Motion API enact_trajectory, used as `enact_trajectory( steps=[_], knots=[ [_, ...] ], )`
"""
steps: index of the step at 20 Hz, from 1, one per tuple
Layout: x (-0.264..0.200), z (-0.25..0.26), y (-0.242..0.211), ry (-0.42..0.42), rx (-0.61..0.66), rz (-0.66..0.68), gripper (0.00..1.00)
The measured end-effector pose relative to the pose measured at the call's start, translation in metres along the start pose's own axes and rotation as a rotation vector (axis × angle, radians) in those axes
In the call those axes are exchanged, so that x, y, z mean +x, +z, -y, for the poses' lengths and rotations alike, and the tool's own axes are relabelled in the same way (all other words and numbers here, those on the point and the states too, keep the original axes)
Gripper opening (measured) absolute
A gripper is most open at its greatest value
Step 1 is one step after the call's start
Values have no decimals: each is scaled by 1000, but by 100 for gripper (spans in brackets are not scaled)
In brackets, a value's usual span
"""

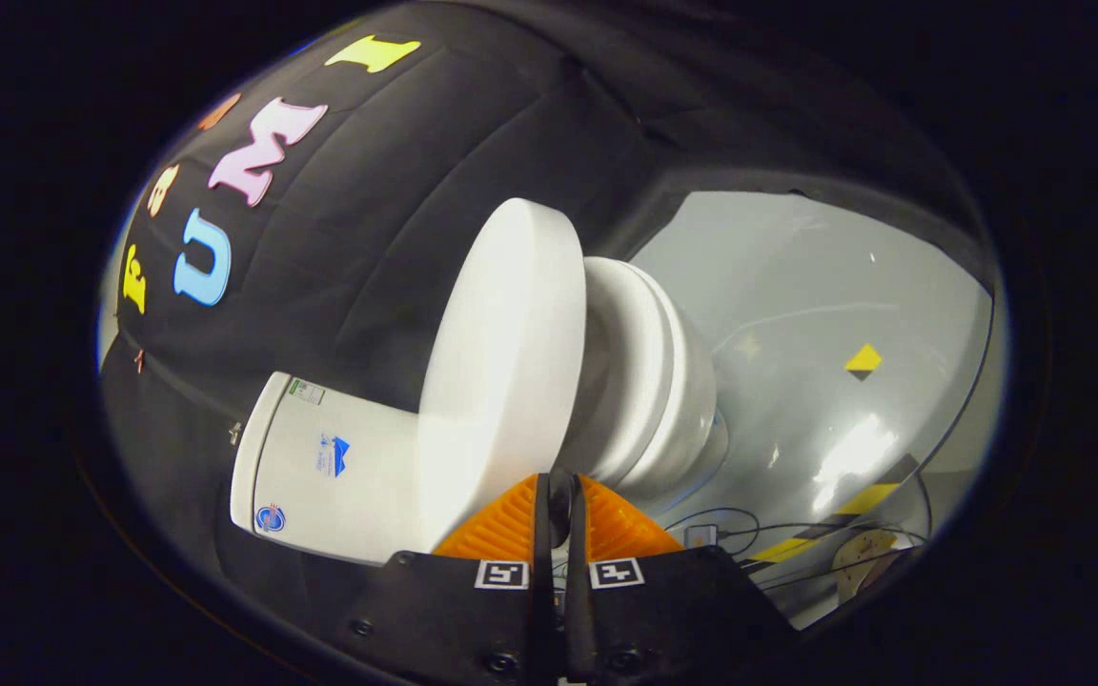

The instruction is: Open the toilet lid.

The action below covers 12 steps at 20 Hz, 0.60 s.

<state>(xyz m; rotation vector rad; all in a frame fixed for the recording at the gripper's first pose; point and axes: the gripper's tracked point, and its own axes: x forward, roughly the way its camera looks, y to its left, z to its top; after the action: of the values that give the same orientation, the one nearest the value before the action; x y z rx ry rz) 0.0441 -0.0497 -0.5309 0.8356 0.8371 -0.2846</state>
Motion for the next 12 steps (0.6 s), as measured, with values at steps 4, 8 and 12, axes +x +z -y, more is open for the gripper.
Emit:
enact_trajectory(
  steps=[4, 8, 12],
  knots=[
    [-22, -45, 10, -15, -156, 44, 8],
    [-42, -93, 11, -25, -326, 103, 7],
    [-52, -127, 6, -61, -439, 139, 8]
  ],
)
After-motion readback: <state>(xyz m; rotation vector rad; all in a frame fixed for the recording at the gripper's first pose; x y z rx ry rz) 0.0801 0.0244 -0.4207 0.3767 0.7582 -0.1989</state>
